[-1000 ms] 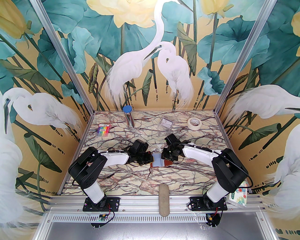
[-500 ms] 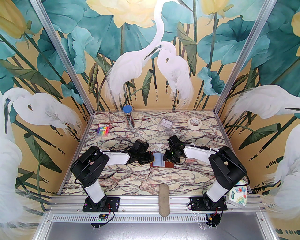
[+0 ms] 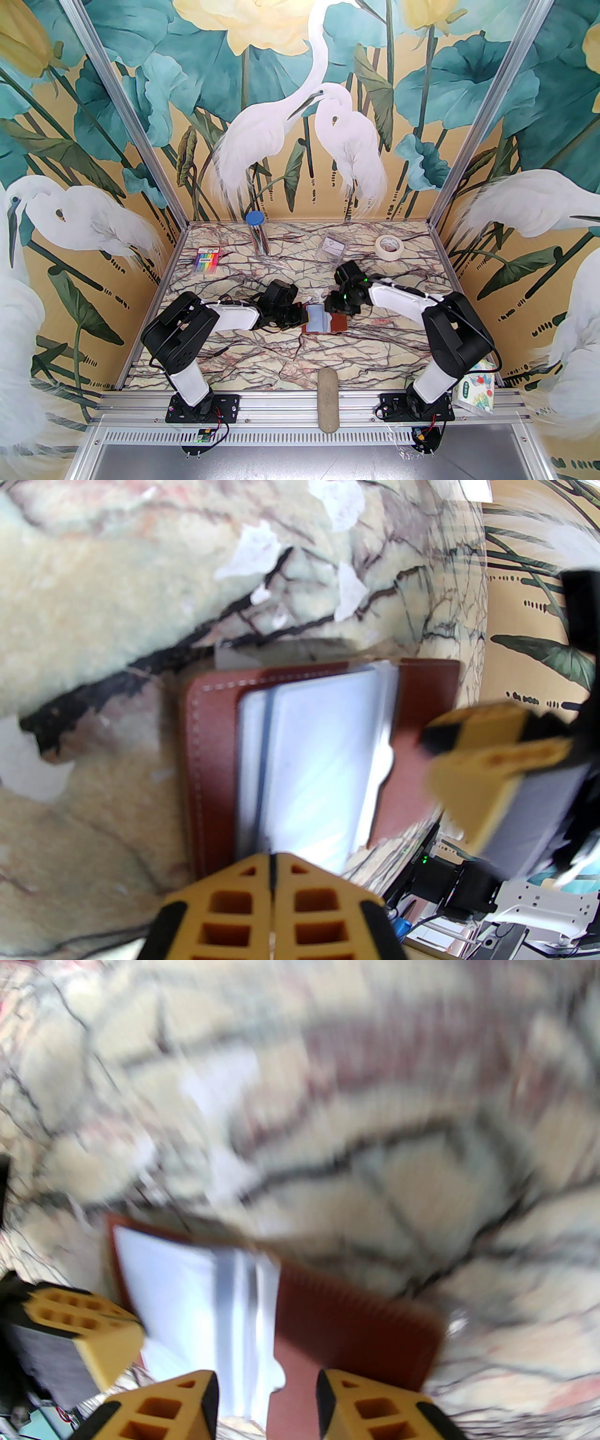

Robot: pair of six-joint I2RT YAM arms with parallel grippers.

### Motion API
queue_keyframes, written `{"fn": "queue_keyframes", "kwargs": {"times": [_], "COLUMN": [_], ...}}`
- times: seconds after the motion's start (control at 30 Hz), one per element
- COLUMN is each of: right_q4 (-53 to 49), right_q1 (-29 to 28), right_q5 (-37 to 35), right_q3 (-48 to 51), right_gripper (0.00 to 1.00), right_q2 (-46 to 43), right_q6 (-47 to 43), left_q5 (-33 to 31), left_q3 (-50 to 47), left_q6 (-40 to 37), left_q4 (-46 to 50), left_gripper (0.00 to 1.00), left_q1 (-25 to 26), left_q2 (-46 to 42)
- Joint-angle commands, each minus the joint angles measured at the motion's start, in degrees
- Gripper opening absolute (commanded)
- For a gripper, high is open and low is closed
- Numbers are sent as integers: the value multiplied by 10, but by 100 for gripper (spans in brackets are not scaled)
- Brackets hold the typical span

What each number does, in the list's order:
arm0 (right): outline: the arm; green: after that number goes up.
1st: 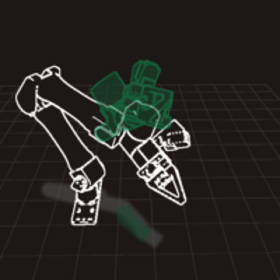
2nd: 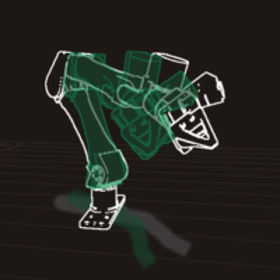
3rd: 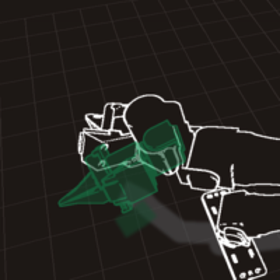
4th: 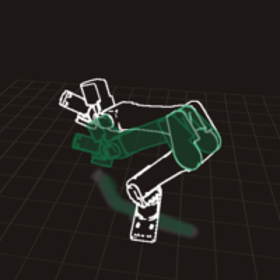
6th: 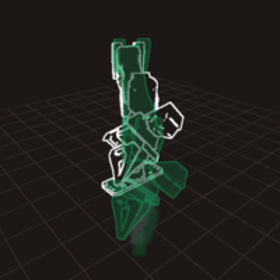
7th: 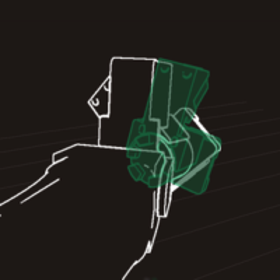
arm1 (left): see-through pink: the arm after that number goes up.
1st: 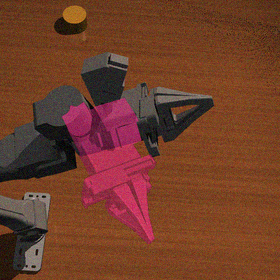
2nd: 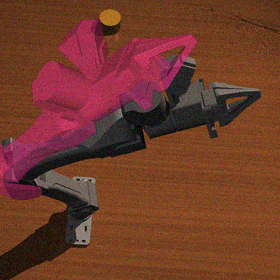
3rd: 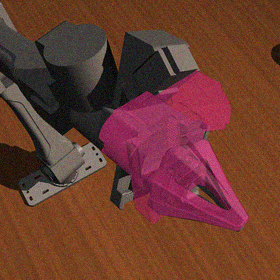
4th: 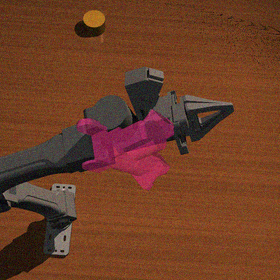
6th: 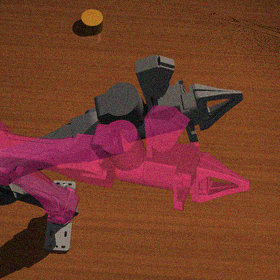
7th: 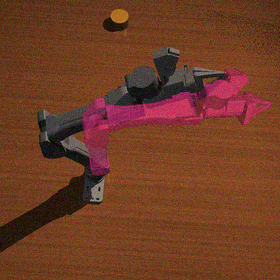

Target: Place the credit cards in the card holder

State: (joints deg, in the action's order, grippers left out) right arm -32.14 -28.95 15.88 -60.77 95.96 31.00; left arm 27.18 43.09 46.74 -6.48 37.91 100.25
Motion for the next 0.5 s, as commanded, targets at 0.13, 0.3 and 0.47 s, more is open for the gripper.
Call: {"fn": "queue_keyframes", "kwargs": {"times": [0.13, 0.3, 0.47], "right_q4": [-92, -142, -186], "right_q1": [42, 97, 149], "right_q5": [-20, -46, -52], "right_q3": [-142, -287, -460], "right_gripper": [44, 49, 46], "right_q2": [39, 104, 215], "right_q6": [-94, -148, -201], "left_q5": [-22, -23, -28], "left_q3": [0, 9, 17], "left_q6": [-11, -16, -22], "left_q4": [51, 66, 81], "left_gripper": [7, 8, 8], "left_q1": [4, 5, 6], "left_q2": [-7, -20, -25]}}
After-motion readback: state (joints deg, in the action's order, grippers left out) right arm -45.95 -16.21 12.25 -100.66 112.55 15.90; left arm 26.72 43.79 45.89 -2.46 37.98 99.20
